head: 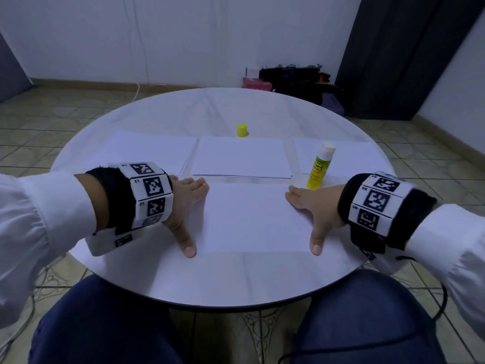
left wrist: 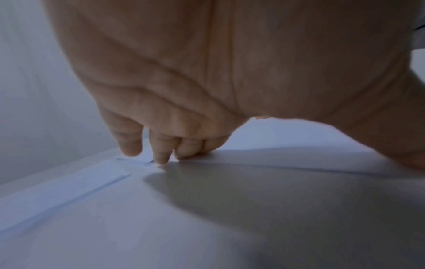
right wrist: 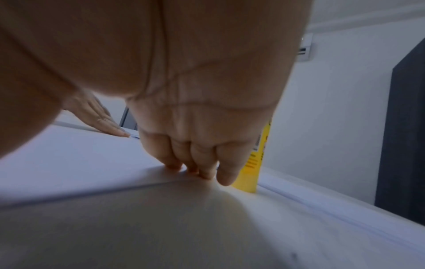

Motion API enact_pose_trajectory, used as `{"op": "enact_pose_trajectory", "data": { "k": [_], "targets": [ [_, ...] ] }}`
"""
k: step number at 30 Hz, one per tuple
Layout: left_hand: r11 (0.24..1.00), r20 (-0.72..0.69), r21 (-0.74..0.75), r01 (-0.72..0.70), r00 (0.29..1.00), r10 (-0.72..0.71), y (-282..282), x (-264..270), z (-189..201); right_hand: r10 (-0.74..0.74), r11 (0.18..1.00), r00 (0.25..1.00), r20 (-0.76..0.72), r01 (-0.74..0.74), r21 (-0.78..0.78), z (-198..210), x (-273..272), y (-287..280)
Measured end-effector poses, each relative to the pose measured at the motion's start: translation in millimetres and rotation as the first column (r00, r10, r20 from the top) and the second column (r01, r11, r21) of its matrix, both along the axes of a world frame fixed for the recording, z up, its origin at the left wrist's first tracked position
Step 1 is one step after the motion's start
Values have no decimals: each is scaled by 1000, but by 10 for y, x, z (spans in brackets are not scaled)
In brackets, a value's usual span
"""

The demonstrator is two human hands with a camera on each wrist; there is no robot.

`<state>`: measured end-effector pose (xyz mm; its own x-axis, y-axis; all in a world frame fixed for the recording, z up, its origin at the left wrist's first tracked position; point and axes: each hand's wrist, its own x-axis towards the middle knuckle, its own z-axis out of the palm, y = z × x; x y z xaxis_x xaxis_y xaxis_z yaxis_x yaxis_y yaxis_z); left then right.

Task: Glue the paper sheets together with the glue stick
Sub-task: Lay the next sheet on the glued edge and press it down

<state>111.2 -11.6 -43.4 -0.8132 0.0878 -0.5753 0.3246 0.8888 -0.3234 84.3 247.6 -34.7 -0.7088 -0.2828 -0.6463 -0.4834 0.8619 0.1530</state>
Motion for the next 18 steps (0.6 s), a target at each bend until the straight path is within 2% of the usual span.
{"op": "enact_pose_trajectory", "data": {
  "k": [3, 12, 15, 18],
  "targets": [
    [1000, -28, 1, 1, 1000, -1, 190, -39, 4, 13, 1000, 1000, -3, -13, 19, -4, -10, -28],
    [979, -89, 174, 103, 992, -88, 1148, -126, -15, 53, 998, 998, -37, -53, 15, -1, 1, -38],
    [960, -129, 224, 170, 981, -143, 1293, -163, -40, 69, 998, 994, -81, -68, 9, -9, 21, -41],
    [961, -127, 205, 185, 979, -162, 1261, -154, -44, 78, 997, 993, -87, -78, 11, -12, 22, -39]
  ]
}}
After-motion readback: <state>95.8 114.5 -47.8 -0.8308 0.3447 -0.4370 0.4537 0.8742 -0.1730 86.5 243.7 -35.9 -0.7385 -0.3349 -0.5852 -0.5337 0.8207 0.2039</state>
